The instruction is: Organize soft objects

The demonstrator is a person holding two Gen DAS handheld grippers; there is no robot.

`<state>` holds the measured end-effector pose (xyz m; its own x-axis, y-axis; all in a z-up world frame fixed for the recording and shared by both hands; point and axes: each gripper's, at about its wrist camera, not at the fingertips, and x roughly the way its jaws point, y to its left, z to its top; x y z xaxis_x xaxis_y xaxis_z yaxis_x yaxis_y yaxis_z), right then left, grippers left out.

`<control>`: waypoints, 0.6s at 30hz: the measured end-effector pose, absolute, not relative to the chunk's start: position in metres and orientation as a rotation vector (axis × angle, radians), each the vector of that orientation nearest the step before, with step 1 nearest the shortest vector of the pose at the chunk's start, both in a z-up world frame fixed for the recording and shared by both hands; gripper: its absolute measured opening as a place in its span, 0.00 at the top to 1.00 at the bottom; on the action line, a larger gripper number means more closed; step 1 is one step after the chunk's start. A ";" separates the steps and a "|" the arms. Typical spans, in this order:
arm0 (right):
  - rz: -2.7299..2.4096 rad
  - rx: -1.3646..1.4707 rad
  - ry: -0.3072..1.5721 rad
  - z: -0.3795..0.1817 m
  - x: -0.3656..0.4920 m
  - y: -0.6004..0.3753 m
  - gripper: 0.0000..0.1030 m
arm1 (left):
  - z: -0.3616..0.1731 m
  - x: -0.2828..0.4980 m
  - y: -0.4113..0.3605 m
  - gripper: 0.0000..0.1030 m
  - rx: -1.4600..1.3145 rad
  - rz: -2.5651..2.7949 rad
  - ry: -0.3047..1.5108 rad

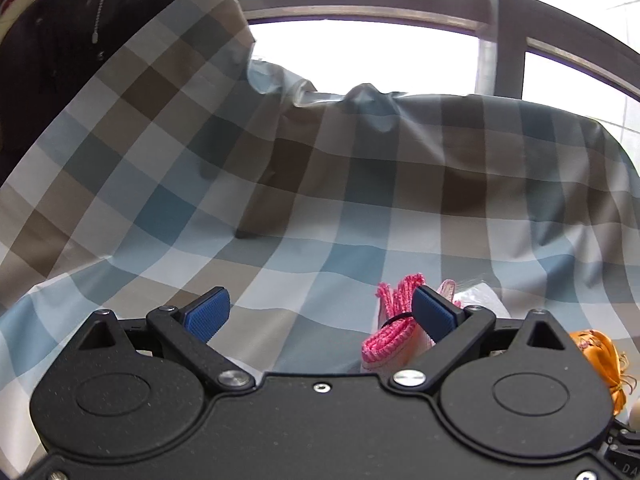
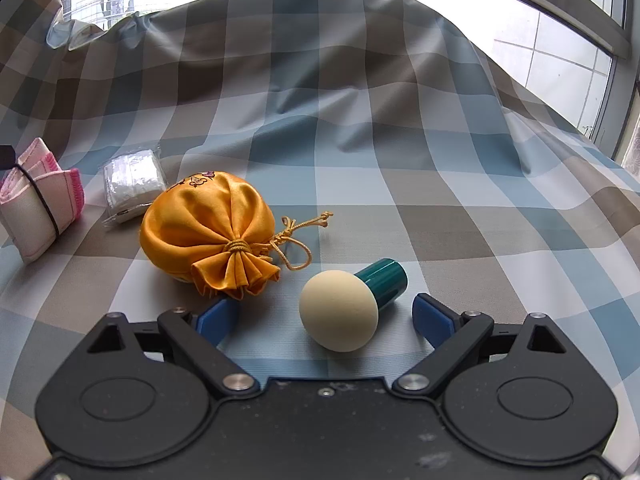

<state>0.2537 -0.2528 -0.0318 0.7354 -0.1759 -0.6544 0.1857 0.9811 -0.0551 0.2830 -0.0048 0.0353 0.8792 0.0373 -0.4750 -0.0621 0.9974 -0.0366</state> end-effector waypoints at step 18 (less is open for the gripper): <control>-0.201 0.018 0.718 -0.032 0.254 -0.253 0.08 | 0.012 0.286 -0.062 0.07 0.132 -0.272 0.602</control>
